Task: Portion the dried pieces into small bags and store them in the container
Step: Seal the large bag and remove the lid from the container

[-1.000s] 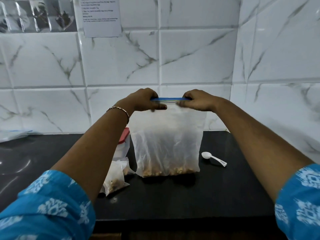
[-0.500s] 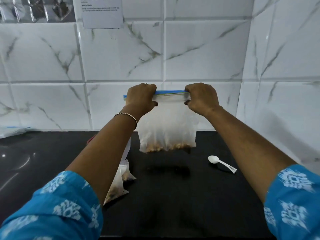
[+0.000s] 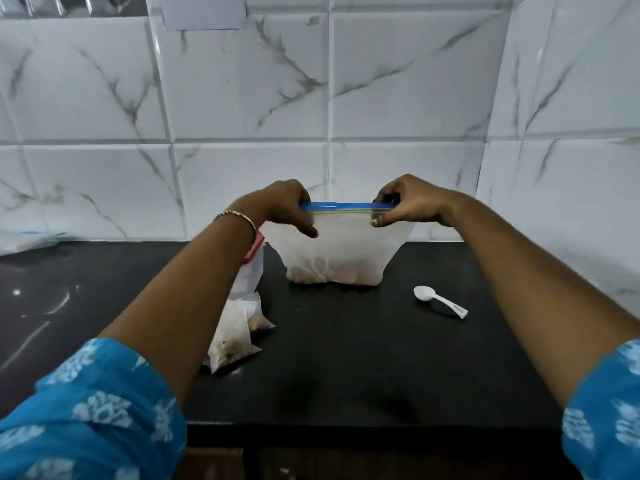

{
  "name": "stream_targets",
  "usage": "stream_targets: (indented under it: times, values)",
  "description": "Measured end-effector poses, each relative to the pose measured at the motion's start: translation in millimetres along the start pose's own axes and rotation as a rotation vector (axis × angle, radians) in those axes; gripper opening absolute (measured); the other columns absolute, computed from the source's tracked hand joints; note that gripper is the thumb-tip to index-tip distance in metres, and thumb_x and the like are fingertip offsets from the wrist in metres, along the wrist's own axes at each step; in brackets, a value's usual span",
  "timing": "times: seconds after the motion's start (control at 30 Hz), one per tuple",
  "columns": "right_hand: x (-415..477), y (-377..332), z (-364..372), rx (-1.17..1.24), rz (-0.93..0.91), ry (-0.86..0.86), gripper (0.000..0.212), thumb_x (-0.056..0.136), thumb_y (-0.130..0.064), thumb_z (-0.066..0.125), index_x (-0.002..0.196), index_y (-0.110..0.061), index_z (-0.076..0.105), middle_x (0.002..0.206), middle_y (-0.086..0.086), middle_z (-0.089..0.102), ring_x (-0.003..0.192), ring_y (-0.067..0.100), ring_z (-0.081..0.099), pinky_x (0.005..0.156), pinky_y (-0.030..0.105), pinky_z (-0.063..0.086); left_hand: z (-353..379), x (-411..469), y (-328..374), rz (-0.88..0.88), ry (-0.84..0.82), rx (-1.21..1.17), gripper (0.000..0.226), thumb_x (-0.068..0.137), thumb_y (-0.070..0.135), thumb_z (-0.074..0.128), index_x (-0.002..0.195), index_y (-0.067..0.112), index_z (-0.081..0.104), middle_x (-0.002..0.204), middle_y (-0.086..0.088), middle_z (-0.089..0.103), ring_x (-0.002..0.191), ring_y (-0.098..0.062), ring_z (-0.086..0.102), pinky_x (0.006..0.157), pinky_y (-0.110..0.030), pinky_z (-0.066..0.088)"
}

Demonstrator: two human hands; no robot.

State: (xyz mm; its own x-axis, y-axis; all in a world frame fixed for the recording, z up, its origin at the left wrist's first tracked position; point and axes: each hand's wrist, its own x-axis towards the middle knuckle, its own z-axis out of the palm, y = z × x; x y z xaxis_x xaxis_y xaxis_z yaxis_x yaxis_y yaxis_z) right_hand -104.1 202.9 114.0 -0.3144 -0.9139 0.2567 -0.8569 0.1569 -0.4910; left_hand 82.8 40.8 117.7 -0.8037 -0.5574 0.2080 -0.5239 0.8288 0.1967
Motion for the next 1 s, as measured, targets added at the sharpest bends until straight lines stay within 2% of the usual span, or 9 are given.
stream_targets:
  times: [0.13,0.33,0.47,0.53,0.63,0.73,0.83,0.93,1.0]
  values:
    - [-18.0,17.3,-0.4,0.222,0.067,0.051,0.017,0.075,-0.012,0.081,0.089,-0.012,0.072,0.087,0.001,0.067,0.083,0.013,0.058,0.077,0.022,0.045,-13.4,-18.1,-18.2,-0.025,-0.069,-0.187,0.021,0.075,0.033,0.082,0.078,0.018,0.067,0.064,0.003,0.051,0.059,-0.01,0.044,0.054,-0.022,0.035]
    - [-28.4,36.7,33.6,0.833,0.117,0.27,0.022,0.071,-0.01,0.081,0.09,-0.011,0.07,0.09,0.001,0.07,0.078,0.011,0.066,0.077,0.024,0.05,5.4,-33.8,-57.0,-0.13,0.083,-0.849,0.025,0.081,0.023,0.077,0.1,0.012,0.068,0.089,-0.002,0.066,0.085,-0.013,0.06,0.084,-0.029,0.048]
    - [-25.1,40.2,62.5,1.021,0.103,0.324,0.042,0.072,-0.024,0.08,0.109,-0.005,0.071,0.117,0.009,0.069,0.105,0.018,0.066,0.101,0.034,0.045,34.4,-35.6,-66.2,-0.064,0.167,-1.277,0.023,0.081,0.016,0.072,0.101,0.005,0.066,0.092,-0.005,0.07,0.093,-0.018,0.064,0.092,-0.029,0.05]
    - [-21.0,41.8,72.0,0.957,0.12,0.405,0.027,0.081,-0.028,0.075,0.1,-0.009,0.075,0.108,0.005,0.073,0.107,0.016,0.066,0.105,0.032,0.045,47.0,-35.6,-69.4,-0.009,0.177,-1.427,0.03,0.075,0.021,0.073,0.1,0.006,0.068,0.091,-0.002,0.073,0.091,-0.014,0.067,0.091,-0.026,0.051]
    - [-16.9,37.1,73.8,0.847,0.108,0.466,0.025,0.096,-0.029,0.059,0.092,-0.008,0.072,0.084,-0.006,0.075,0.085,0.005,0.071,0.079,0.017,0.051,62.7,-33.6,-68.1,-0.024,0.189,-1.426,0.025,0.085,0.018,0.067,0.105,0.004,0.067,0.092,0.003,0.075,0.088,-0.006,0.069,0.087,-0.018,0.052]
    - [-9.4,36.4,70.2,0.772,0.099,0.488,0.033,0.102,-0.031,0.045,0.09,-0.005,0.063,0.078,0.0,0.073,0.066,0.01,0.072,0.058,0.016,0.053,71.6,-24.8,-67.8,-0.053,0.281,-1.357,0.021,0.095,0.015,0.059,0.108,0.0,0.064,0.099,-0.005,0.072,0.097,-0.013,0.066,0.097,-0.026,0.049]
    - [-0.5,43.4,73.0,0.764,0.159,0.535,0.029,0.102,-0.029,0.046,0.083,-0.01,0.055,0.07,0.009,0.065,0.052,0.013,0.069,0.048,0.022,0.053,74.5,-15.5,-67.5,-0.059,0.274,-1.325,0.017,0.1,0.016,0.05,0.09,0.004,0.058,0.073,-0.004,0.074,0.074,-0.017,0.072,0.088,-0.035,0.055]
    - [5.0,50.3,80.4,0.499,0.222,0.583,0.03,0.102,-0.028,0.047,0.075,-0.016,0.052,0.063,0.0,0.054,0.05,0.009,0.057,0.048,0.02,0.044,80.6,-10.9,-67.5,-0.204,0.285,-1.116,0.024,0.102,0.021,0.048,0.083,0.008,0.053,0.058,-0.006,0.064,0.05,-0.017,0.065,0.069,-0.043,0.058]
    - [8.5,54.9,86.1,0.33,0.255,0.559,0.033,0.1,-0.028,0.048,0.068,-0.018,0.049,0.068,0.002,0.053,0.067,0.018,0.052,0.059,0.027,0.037,88.8,-7.1,-69.8,-0.29,0.311,-0.821,0.023,0.101,0.023,0.047,0.089,0.006,0.055,0.076,-0.014,0.06,0.063,-0.026,0.064,0.071,-0.045,0.058]
